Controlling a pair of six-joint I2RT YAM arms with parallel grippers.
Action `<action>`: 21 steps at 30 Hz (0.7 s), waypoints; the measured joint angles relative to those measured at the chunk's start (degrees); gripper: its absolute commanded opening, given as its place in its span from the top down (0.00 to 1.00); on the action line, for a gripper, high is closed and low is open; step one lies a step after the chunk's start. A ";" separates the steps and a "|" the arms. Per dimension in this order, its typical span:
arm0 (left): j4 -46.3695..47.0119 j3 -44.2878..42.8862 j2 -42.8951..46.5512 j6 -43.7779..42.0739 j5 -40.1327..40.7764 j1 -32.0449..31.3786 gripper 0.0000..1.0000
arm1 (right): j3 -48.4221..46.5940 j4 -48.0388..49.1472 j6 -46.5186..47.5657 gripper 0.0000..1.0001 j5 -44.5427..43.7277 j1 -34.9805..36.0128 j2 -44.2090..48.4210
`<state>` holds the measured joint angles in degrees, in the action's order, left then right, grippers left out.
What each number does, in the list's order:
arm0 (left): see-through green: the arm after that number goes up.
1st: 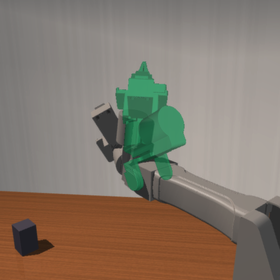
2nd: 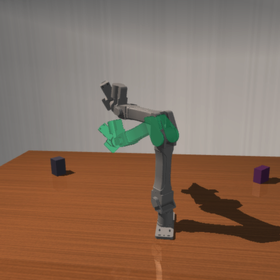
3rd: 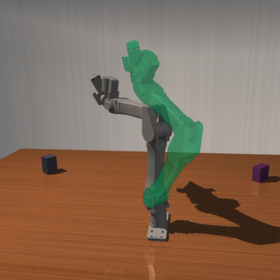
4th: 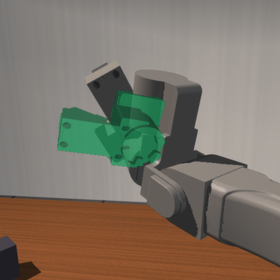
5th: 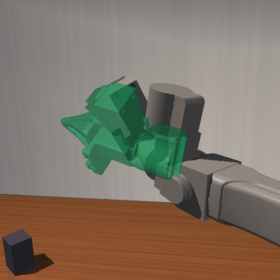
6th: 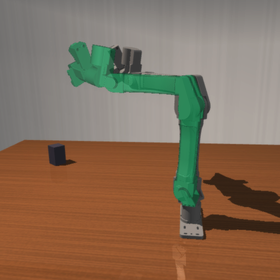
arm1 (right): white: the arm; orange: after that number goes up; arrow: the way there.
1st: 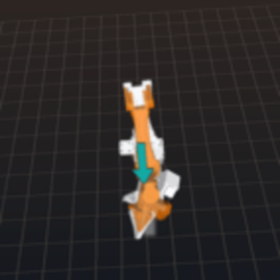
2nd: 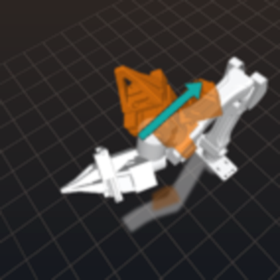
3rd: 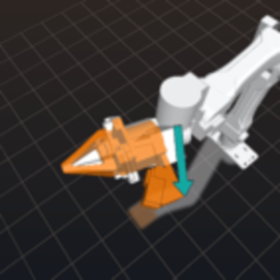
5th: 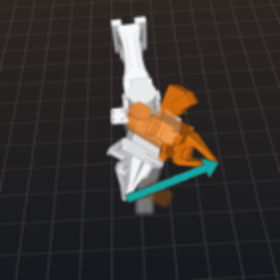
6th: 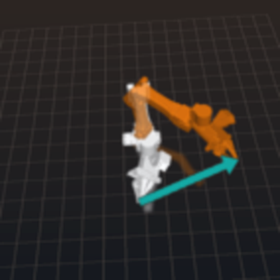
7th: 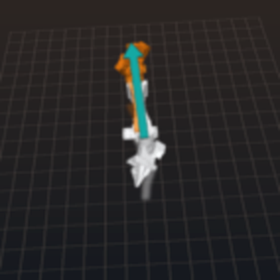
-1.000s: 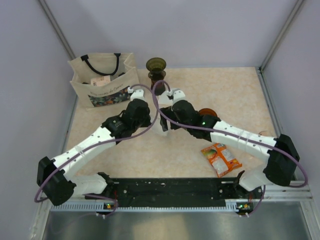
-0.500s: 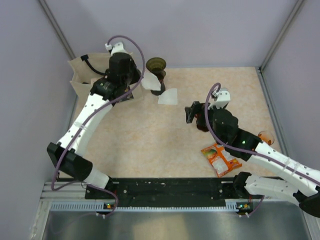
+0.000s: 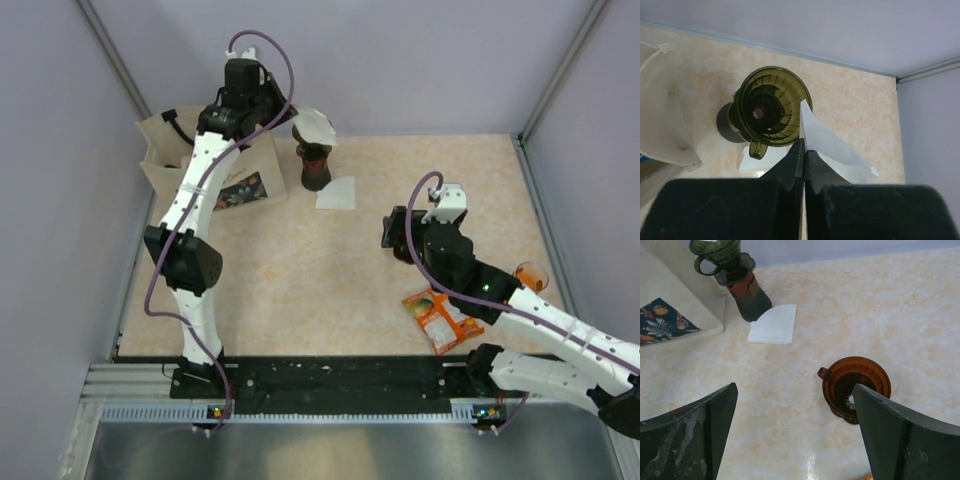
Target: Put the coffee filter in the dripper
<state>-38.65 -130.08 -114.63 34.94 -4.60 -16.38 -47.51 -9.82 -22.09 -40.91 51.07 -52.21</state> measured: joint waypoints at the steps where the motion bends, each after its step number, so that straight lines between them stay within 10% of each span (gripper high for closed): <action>1: -0.17 -0.35 -0.72 0.61 -1.49 0.48 1.00 | 0.02 0.00 0.00 0.01 -0.11 0.00 0.02; 21: -3.50 -2.80 -6.69 4.00 -6.40 3.21 1.00 | 0.26 0.00 -0.04 0.01 -2.58 -0.61 -0.90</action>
<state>-42.15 -132.88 -121.32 38.94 -11.00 -13.17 -47.24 -9.82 -22.13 -43.48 50.46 -53.10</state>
